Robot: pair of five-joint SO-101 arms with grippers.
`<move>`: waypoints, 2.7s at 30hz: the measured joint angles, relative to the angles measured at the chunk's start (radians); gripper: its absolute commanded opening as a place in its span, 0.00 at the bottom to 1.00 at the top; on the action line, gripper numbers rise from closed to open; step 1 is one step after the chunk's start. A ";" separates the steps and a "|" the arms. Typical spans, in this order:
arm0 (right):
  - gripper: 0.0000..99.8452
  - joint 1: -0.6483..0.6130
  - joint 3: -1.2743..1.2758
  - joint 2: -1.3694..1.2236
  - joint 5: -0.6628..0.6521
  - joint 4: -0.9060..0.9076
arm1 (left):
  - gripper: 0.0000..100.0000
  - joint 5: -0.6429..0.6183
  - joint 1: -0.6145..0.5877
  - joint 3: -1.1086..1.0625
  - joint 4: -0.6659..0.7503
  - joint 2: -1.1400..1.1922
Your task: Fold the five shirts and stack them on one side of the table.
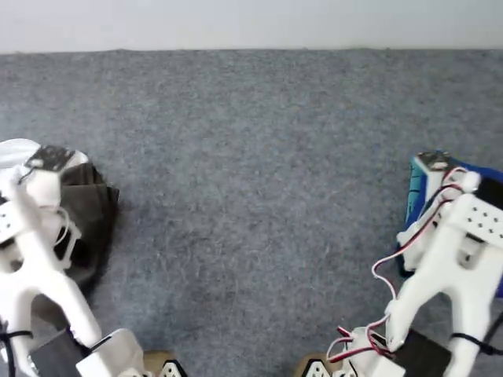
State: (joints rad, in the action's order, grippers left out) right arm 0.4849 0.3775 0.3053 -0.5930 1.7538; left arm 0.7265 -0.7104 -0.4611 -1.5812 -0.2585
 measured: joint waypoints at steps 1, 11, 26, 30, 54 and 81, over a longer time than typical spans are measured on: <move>0.02 -0.003 0.014 0.002 0.000 0.000 | 0.21 0.014 -0.015 -0.029 0.040 0.000; 0.02 -0.009 0.026 0.002 0.114 0.000 | 0.20 0.043 -0.037 -0.367 0.365 -0.002; 0.02 -0.009 0.026 0.002 0.120 0.000 | 0.01 -0.012 0.005 -0.239 0.353 -0.086; 0.02 -0.009 0.026 0.002 0.141 0.000 | 0.01 -0.118 0.071 -0.080 0.276 -0.199; 0.02 -0.009 0.026 0.002 0.218 0.000 | 0.14 -0.407 1.062 0.091 0.315 -0.361; 0.21 -0.724 0.026 -0.081 0.221 -0.074 | 0.17 -0.470 0.376 0.199 -0.064 -0.353</move>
State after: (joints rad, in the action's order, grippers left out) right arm -0.2394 0.4035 0.2240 -0.3721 1.6801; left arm 0.2570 -0.3345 -0.2616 -1.6456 -0.6114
